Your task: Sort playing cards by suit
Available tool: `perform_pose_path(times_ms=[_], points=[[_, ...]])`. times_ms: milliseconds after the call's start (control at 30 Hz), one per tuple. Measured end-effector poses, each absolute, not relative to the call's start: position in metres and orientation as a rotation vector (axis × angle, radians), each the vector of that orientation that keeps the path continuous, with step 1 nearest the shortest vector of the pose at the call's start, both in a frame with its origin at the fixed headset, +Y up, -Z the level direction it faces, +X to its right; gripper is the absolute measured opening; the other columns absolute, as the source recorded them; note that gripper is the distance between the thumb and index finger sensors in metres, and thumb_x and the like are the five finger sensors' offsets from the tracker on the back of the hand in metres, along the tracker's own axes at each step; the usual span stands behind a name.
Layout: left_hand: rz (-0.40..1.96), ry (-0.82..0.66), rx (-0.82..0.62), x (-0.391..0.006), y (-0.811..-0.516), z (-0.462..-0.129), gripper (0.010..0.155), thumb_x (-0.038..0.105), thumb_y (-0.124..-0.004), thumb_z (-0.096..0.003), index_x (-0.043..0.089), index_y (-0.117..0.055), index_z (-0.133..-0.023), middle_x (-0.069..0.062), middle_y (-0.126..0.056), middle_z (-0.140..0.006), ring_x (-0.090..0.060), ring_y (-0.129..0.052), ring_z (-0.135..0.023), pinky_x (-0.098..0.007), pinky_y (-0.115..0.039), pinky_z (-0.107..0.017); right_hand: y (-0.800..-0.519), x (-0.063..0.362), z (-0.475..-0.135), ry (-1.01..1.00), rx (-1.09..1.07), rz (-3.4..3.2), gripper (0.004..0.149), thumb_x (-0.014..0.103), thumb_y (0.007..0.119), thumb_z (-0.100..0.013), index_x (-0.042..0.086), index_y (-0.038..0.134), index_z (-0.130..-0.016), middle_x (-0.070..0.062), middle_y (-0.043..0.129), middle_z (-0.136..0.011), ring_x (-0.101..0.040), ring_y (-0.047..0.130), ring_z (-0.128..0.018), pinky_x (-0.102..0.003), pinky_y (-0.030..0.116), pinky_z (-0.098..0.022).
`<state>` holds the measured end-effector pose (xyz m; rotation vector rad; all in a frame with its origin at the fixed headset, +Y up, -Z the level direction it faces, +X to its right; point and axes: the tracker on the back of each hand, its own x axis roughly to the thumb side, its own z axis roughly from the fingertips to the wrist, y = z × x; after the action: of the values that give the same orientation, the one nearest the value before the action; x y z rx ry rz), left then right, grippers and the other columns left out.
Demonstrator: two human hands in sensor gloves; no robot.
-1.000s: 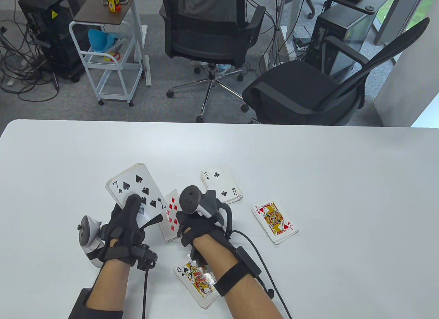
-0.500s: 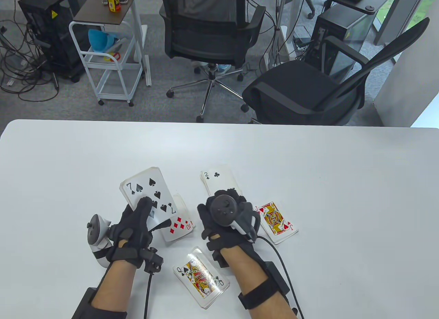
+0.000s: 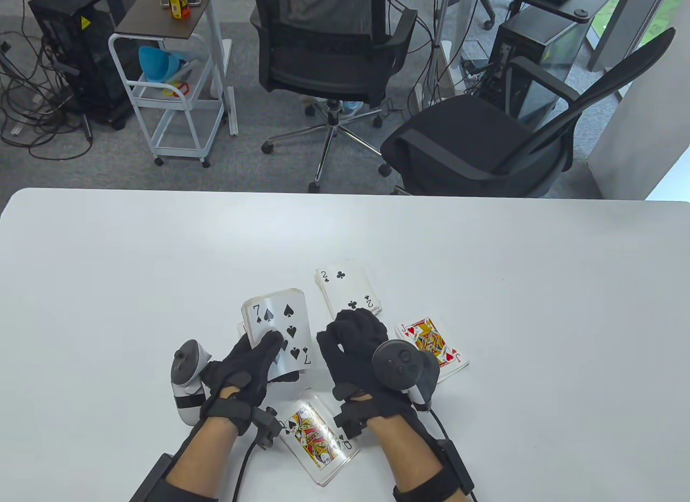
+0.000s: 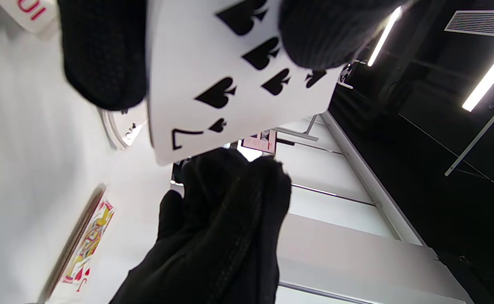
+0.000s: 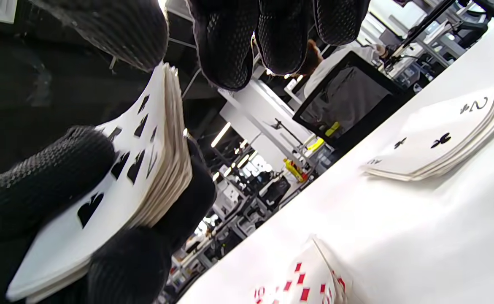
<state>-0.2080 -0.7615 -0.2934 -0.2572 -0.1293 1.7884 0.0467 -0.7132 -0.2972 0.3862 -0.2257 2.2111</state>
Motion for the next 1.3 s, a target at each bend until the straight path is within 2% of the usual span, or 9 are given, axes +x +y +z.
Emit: perform_pose_path(times_ms=[300,433,533,667,733,900,1133,1200,1300], points=[[1.764,-0.144,-0.276,-0.202,-0.761,-0.29,0.055,0.047,-0.084,-0.0571,0.026,-0.065,-0.104,0.001,-0.084,-0.099,-0.029,-0.097,-0.082,-0.041,-0.095,-0.048,-0.716,0.032,-0.292,-0.222,0.444,2.259,0.061,0.053,0.082,-0.055,0.009,0.066,-0.095,-0.022,0.055,-0.107,-0.054,0.042,-0.101,-0.074,0.035,-0.067],[1.749,-0.153,-0.3,-0.2,-0.763,-0.29,0.055,0.048,-0.085,-0.0566,0.027,-0.067,-0.103,0.001,-0.086,-0.098,-0.028,-0.098,-0.081,-0.041,-0.095,-0.046,-0.713,0.03,-0.287,-0.333,0.393,2.269,0.064,0.054,0.083,-0.053,0.009,0.065,-0.094,-0.022,0.055,-0.107,-0.054,0.046,-0.1,-0.074,0.036,-0.066],[1.748,-0.173,-0.314,-0.198,-0.762,-0.291,0.054,0.049,-0.084,-0.0567,0.027,-0.067,-0.103,0.002,-0.086,-0.098,-0.028,-0.098,-0.081,-0.041,-0.095,-0.046,-0.714,0.037,-0.287,-0.367,0.32,2.239,0.063,0.055,0.083,-0.053,0.009,0.065,-0.093,-0.022,0.056,-0.106,-0.054,0.048,-0.099,-0.074,0.037,-0.066],[1.709,-0.246,-0.372,-0.191,-0.758,-0.291,0.054,0.051,-0.084,-0.057,0.027,-0.068,-0.103,0.002,-0.086,-0.098,-0.028,-0.098,-0.081,-0.041,-0.095,-0.047,-0.712,0.044,-0.287,-0.461,0.28,2.167,0.059,0.057,0.085,-0.05,0.01,0.071,-0.082,-0.02,0.062,-0.102,-0.053,0.053,-0.097,-0.073,0.039,-0.066],[1.677,-0.259,-0.375,-0.189,-0.757,-0.29,0.055,0.051,-0.084,-0.0566,0.027,-0.068,-0.103,0.002,-0.086,-0.098,-0.028,-0.098,-0.08,-0.041,-0.095,-0.046,-0.709,0.044,-0.285,-0.476,0.297,2.164,0.052,0.054,0.085,-0.051,0.011,0.075,-0.077,-0.019,0.067,-0.099,-0.051,0.058,-0.096,-0.073,0.042,-0.066],[1.7,-0.249,-0.38,-0.191,-0.759,-0.289,0.055,0.051,-0.084,-0.0567,0.027,-0.068,-0.103,0.002,-0.086,-0.098,-0.028,-0.098,-0.08,-0.041,-0.095,-0.046,-0.708,0.045,-0.286,-0.424,0.3,2.096,0.045,0.045,0.086,-0.052,0.008,0.078,-0.076,-0.018,0.072,-0.097,-0.05,0.063,-0.095,-0.072,0.045,-0.067],[1.735,-0.246,-0.393,-0.193,-0.758,-0.29,0.058,0.054,-0.083,-0.0568,0.027,-0.066,-0.105,0.001,-0.084,-0.099,-0.029,-0.097,-0.082,-0.041,-0.095,-0.047,-0.699,0.052,-0.288,-0.435,0.338,2.111,0.037,0.036,0.077,-0.056,0.006,0.088,-0.076,-0.016,0.08,-0.095,-0.048,0.067,-0.095,-0.072,0.046,-0.067],[1.767,-0.241,-0.404,-0.193,-0.758,-0.289,0.058,0.054,-0.083,-0.057,0.027,-0.065,-0.105,0.001,-0.083,-0.101,-0.029,-0.096,-0.083,-0.041,-0.094,-0.048,-0.701,0.057,-0.291,-0.354,0.32,2.126,0.038,0.037,0.08,-0.056,0.009,0.089,-0.08,-0.017,0.078,-0.097,-0.049,0.065,-0.095,-0.072,0.046,-0.067],[1.774,-0.225,-0.393,-0.196,-0.758,-0.29,0.058,0.054,-0.083,-0.0571,0.027,-0.064,-0.105,0.0,-0.082,-0.101,-0.029,-0.095,-0.084,-0.041,-0.094,-0.049,-0.701,0.061,-0.293,-0.368,0.298,2.119,0.038,0.035,0.087,-0.054,0.011,0.086,-0.084,-0.018,0.075,-0.098,-0.05,0.063,-0.096,-0.072,0.046,-0.067]])
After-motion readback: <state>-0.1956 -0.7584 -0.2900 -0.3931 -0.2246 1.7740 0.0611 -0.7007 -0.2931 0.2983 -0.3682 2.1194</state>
